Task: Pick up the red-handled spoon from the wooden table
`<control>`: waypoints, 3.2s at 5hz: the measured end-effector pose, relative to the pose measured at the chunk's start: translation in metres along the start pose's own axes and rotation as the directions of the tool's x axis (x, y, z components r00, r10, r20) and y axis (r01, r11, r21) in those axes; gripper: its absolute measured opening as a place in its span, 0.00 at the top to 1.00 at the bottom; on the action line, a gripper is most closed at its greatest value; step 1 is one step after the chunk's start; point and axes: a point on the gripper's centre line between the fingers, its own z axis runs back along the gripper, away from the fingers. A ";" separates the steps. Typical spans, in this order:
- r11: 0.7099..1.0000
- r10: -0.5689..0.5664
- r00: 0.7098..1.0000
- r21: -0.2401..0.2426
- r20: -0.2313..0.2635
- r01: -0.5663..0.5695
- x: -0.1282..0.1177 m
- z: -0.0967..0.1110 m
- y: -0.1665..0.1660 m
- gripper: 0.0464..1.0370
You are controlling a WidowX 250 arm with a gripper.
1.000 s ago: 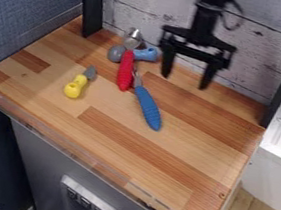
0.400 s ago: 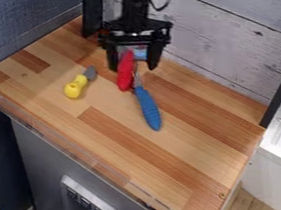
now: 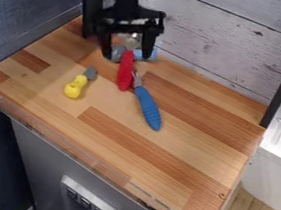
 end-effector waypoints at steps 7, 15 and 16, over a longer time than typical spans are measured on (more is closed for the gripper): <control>0.978 0.161 0.983 0.151 -0.088 -0.147 0.015 -0.062 -0.005 0.04; 0.915 -0.402 0.914 0.009 -0.058 0.404 -0.013 -0.005 -0.022 0.67; 0.819 -0.573 0.818 -0.008 -0.051 0.574 -0.014 0.023 -0.027 0.67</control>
